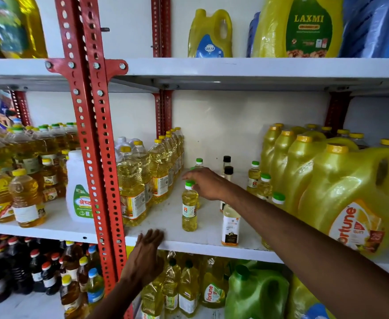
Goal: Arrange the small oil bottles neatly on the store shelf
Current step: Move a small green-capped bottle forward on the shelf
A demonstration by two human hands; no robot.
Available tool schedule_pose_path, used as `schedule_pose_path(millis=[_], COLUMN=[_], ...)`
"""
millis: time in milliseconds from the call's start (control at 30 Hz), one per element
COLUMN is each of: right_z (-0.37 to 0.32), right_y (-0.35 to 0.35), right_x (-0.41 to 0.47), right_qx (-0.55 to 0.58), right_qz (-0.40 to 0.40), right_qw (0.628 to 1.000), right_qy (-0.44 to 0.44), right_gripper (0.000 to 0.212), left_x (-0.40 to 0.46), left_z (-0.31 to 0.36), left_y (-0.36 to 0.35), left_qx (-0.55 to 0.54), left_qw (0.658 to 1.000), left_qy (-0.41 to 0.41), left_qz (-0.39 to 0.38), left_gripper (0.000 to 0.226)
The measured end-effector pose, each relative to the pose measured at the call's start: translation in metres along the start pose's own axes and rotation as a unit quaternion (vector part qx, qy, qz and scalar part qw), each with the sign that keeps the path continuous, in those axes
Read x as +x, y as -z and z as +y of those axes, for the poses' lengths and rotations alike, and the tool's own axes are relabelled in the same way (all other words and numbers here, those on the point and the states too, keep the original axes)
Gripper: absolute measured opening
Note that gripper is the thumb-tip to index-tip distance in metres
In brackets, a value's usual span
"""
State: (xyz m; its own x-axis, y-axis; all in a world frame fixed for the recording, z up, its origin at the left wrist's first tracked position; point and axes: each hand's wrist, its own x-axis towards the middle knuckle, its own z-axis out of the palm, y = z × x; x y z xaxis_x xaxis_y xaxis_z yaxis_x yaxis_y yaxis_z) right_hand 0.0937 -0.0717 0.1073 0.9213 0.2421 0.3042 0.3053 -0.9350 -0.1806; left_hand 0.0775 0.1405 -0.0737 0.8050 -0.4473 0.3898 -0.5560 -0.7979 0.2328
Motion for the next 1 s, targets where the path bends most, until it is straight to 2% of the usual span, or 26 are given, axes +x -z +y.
schedule_pose_path(millis=[100,233,400,500,600,1000], right_z=[0.001,0.002,0.0,-0.002,-0.005,-0.012], right_y=[-0.005,-0.008,-0.014,-0.014,-0.014,-0.005], right_x=[0.015,0.023,0.026,0.026,0.023,0.002], right_qx=[0.001,0.018,0.037,0.035,0.037,0.074], right_qz=[-0.02,-0.004,0.028,0.029,-0.007,-0.011], right_qw=[1.0,0.999,0.998,0.998,0.998,0.996], right_qy=[-0.02,-0.026,-0.047,-0.052,-0.052,-0.041], right_gripper=[0.04,0.028,0.024,0.028,0.04,0.026], left_x=[0.0,-0.001,-0.001,-0.001,-0.002,-0.003], left_z=[-0.001,-0.001,0.001,0.003,0.003,0.009], left_y=[0.0,0.0,0.004,0.004,0.004,0.008], left_qx=[-0.023,-0.05,-0.033,-0.033,-0.02,-0.023], left_qw=[1.0,0.999,0.999,0.999,1.0,1.0], left_qy=[-0.009,-0.002,-0.005,0.002,0.005,0.008], left_qz=[0.006,0.019,0.007,0.014,0.01,0.011], left_gripper=[0.066,0.067,0.069,0.07,0.071,0.073])
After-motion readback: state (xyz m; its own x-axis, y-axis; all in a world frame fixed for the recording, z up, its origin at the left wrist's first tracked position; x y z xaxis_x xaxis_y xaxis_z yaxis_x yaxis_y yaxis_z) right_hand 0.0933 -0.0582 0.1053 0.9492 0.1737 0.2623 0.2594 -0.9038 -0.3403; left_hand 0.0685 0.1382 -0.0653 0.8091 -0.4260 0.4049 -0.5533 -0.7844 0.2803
